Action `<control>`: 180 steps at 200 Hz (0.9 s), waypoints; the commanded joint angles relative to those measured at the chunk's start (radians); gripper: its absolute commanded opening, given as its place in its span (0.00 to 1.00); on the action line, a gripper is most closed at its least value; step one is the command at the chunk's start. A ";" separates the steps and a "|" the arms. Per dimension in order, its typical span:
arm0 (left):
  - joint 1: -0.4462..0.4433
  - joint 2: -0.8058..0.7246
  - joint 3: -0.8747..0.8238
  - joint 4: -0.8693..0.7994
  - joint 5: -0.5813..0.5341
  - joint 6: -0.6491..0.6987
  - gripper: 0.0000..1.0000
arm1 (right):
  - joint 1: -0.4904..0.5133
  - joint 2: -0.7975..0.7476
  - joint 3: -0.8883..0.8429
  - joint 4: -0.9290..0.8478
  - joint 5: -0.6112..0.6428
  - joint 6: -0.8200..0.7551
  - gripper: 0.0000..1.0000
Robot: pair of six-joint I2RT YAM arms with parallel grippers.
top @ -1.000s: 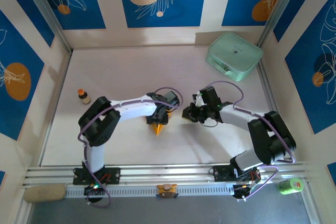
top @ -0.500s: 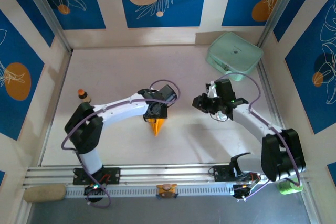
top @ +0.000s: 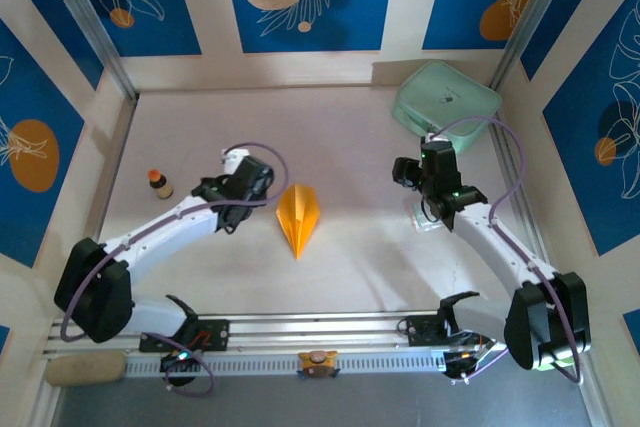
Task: Fold a paper plane with a square sheet of paper (pick it up from the middle)
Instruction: Reset both arms
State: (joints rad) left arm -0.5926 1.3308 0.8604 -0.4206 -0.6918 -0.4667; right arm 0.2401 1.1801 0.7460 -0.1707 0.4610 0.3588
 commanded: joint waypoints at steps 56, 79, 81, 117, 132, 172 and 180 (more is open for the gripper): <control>0.287 -0.085 -0.398 0.887 0.202 0.537 1.00 | -0.214 0.115 -0.208 0.527 -0.229 -0.206 0.71; 0.334 0.001 -0.460 1.088 0.278 0.549 1.00 | -0.237 0.157 -0.241 0.636 -0.332 -0.190 0.70; 0.338 0.006 -0.465 1.106 0.278 0.547 1.00 | -0.237 0.162 -0.243 0.645 -0.336 -0.194 0.70; 0.383 0.073 -0.503 1.251 0.314 0.571 1.00 | -0.237 0.245 -0.293 0.838 -0.376 -0.261 0.69; 0.423 0.131 -0.549 1.397 0.346 0.543 1.00 | -0.237 0.294 -0.323 0.925 -0.401 -0.271 0.69; 0.517 0.226 -0.529 1.422 0.470 0.458 1.00 | -0.240 0.343 -0.329 0.977 -0.397 -0.265 0.75; 0.523 0.239 -0.519 1.438 0.480 0.466 1.00 | -0.240 0.345 -0.327 0.977 -0.383 -0.260 0.99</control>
State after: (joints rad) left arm -0.1200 1.5684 0.3122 0.9394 -0.3035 0.0437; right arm 0.0063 1.5291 0.4091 0.7147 0.0803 0.1066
